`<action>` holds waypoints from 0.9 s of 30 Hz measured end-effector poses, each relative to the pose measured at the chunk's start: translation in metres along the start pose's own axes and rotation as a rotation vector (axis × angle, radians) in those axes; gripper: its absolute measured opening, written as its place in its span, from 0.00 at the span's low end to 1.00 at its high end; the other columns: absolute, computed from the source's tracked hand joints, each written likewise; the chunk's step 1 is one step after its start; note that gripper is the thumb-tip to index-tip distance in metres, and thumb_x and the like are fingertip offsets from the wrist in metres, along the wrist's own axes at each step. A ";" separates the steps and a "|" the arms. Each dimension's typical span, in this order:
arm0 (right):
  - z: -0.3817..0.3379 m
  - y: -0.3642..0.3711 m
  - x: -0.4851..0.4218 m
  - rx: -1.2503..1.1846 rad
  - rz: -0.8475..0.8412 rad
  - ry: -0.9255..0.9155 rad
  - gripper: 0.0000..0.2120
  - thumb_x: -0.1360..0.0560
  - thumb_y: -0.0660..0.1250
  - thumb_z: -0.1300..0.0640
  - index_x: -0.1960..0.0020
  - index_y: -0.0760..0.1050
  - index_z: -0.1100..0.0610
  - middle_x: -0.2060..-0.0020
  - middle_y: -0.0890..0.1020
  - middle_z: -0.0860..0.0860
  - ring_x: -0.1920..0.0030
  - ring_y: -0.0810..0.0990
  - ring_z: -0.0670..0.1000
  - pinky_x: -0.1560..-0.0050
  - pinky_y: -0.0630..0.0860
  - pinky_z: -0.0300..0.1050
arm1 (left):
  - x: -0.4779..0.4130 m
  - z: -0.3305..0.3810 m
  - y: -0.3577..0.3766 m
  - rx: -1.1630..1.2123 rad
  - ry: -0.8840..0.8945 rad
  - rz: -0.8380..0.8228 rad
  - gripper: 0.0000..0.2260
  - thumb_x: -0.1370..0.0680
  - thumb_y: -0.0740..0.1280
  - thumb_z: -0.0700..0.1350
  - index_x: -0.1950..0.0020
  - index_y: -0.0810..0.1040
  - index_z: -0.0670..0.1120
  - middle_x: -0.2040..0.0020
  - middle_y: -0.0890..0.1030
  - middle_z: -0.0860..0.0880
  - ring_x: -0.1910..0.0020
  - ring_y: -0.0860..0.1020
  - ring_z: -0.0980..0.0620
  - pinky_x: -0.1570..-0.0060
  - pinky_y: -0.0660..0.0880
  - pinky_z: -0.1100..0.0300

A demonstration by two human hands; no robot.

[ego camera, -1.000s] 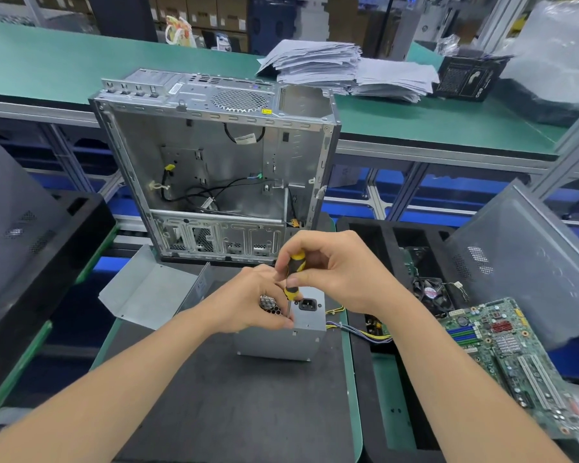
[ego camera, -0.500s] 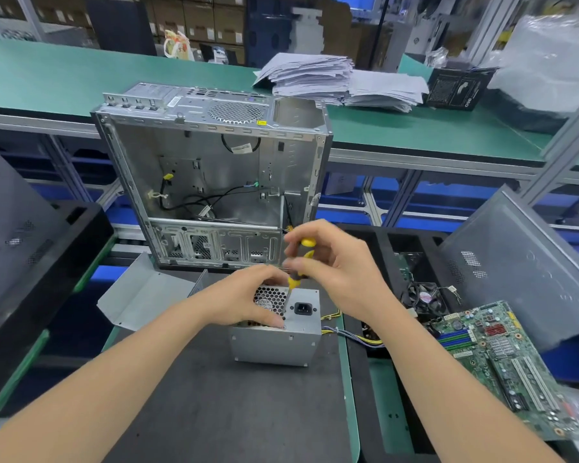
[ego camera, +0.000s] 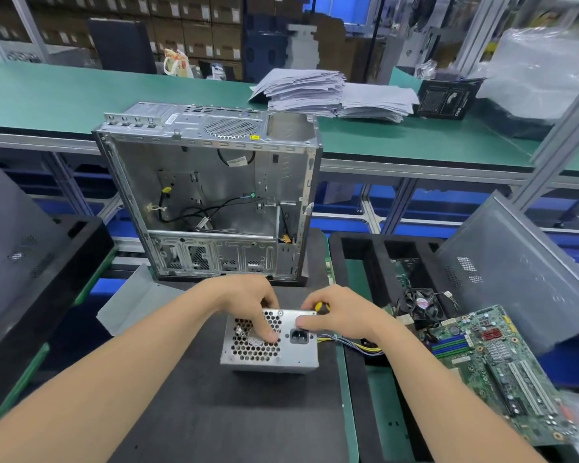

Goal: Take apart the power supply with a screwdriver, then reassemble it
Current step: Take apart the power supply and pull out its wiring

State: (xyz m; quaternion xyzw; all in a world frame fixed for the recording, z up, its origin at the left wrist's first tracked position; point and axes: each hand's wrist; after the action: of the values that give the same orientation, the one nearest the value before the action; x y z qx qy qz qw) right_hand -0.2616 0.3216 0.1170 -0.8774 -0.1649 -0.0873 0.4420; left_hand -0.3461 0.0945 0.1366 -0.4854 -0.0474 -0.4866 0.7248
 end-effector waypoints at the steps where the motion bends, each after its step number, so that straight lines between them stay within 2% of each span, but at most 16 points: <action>1: 0.002 0.000 0.001 -0.010 -0.001 -0.016 0.13 0.28 0.75 0.35 0.54 0.84 0.43 0.56 0.85 0.46 0.57 0.81 0.44 0.53 0.78 0.45 | 0.001 0.000 0.004 0.037 -0.013 0.003 0.16 0.33 0.84 0.54 0.49 0.86 0.52 0.55 0.87 0.57 0.56 0.85 0.56 0.56 0.80 0.60; 3: 0.001 -0.002 0.002 0.023 0.008 -0.063 0.13 0.29 0.76 0.36 0.56 0.84 0.44 0.59 0.85 0.45 0.60 0.81 0.44 0.57 0.77 0.42 | 0.002 -0.001 0.012 0.089 -0.031 0.009 0.16 0.35 0.85 0.53 0.52 0.84 0.54 0.58 0.86 0.58 0.59 0.83 0.57 0.59 0.77 0.62; 6: -0.005 -0.003 0.000 0.090 0.028 -0.125 0.14 0.29 0.77 0.36 0.59 0.82 0.45 0.60 0.83 0.44 0.60 0.79 0.44 0.59 0.73 0.40 | 0.005 -0.002 0.020 0.087 -0.035 0.090 0.21 0.39 0.86 0.55 0.52 0.82 0.54 0.57 0.84 0.58 0.59 0.80 0.57 0.61 0.73 0.63; 10: -0.012 0.008 -0.004 0.236 -0.038 -0.140 0.17 0.33 0.79 0.38 0.63 0.79 0.49 0.67 0.78 0.46 0.67 0.72 0.44 0.62 0.73 0.48 | 0.002 -0.004 0.040 -0.111 -0.002 0.232 0.23 0.40 0.86 0.55 0.57 0.74 0.56 0.61 0.78 0.59 0.64 0.73 0.60 0.68 0.67 0.63; 12: -0.014 0.020 -0.006 0.335 -0.062 -0.128 0.17 0.33 0.79 0.39 0.63 0.77 0.50 0.67 0.78 0.46 0.66 0.73 0.44 0.59 0.76 0.49 | -0.002 -0.006 0.055 -0.180 0.004 0.274 0.24 0.40 0.85 0.54 0.58 0.72 0.57 0.60 0.75 0.59 0.63 0.72 0.59 0.64 0.72 0.58; 14: -0.013 0.034 -0.008 0.341 -0.107 -0.127 0.16 0.33 0.79 0.42 0.63 0.77 0.51 0.67 0.78 0.47 0.64 0.75 0.49 0.58 0.78 0.50 | -0.003 -0.012 0.069 -0.182 -0.006 0.286 0.23 0.39 0.85 0.54 0.57 0.72 0.57 0.60 0.74 0.59 0.60 0.74 0.55 0.58 0.76 0.55; 16: -0.008 0.045 -0.009 0.330 -0.147 -0.131 0.16 0.32 0.79 0.43 0.64 0.76 0.51 0.68 0.75 0.46 0.61 0.76 0.52 0.58 0.78 0.51 | -0.004 -0.019 0.082 -0.177 -0.005 0.284 0.22 0.38 0.83 0.53 0.57 0.72 0.57 0.60 0.74 0.59 0.59 0.74 0.54 0.57 0.77 0.54; 19: 0.002 0.058 -0.008 0.325 -0.216 -0.127 0.18 0.32 0.80 0.43 0.66 0.74 0.49 0.68 0.74 0.45 0.65 0.73 0.48 0.66 0.70 0.45 | -0.002 -0.026 0.098 -0.182 0.018 0.272 0.19 0.36 0.79 0.53 0.58 0.70 0.59 0.61 0.75 0.58 0.62 0.73 0.58 0.64 0.70 0.59; 22: 0.011 0.063 -0.007 0.255 -0.276 -0.133 0.19 0.33 0.81 0.38 0.62 0.79 0.50 0.67 0.76 0.47 0.68 0.71 0.46 0.69 0.65 0.45 | 0.002 -0.031 0.102 -0.181 0.045 0.253 0.17 0.35 0.78 0.56 0.59 0.70 0.60 0.61 0.76 0.59 0.62 0.72 0.59 0.66 0.64 0.66; 23: 0.013 0.062 -0.007 0.212 -0.276 -0.121 0.20 0.34 0.80 0.36 0.60 0.81 0.51 0.67 0.77 0.47 0.67 0.72 0.46 0.68 0.66 0.45 | 0.005 -0.032 0.099 -0.167 0.056 0.241 0.16 0.34 0.78 0.58 0.57 0.72 0.61 0.60 0.77 0.59 0.61 0.73 0.60 0.65 0.64 0.69; 25: 0.018 0.055 -0.006 0.105 -0.261 -0.067 0.22 0.34 0.78 0.32 0.57 0.83 0.50 0.62 0.82 0.46 0.62 0.77 0.45 0.61 0.73 0.47 | 0.010 -0.035 0.090 -0.077 0.083 0.202 0.13 0.31 0.77 0.62 0.53 0.78 0.61 0.57 0.81 0.60 0.57 0.77 0.62 0.62 0.67 0.72; 27: 0.028 0.044 -0.006 0.048 -0.194 0.000 0.19 0.32 0.77 0.33 0.59 0.83 0.48 0.58 0.84 0.44 0.58 0.80 0.45 0.53 0.77 0.47 | 0.015 -0.037 0.077 0.048 0.095 0.190 0.10 0.27 0.74 0.63 0.53 0.83 0.59 0.56 0.84 0.61 0.56 0.80 0.64 0.60 0.71 0.73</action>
State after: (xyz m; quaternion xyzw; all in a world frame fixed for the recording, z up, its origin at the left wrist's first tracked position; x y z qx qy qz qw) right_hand -0.2509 0.3182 0.0662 -0.8463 -0.2513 -0.1257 0.4525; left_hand -0.2952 0.0614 0.0746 -0.4465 0.0217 -0.4369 0.7805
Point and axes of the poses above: each hand's wrist, its own x-axis away from the middle knuckle, its own y-axis out of the palm, z = x × y
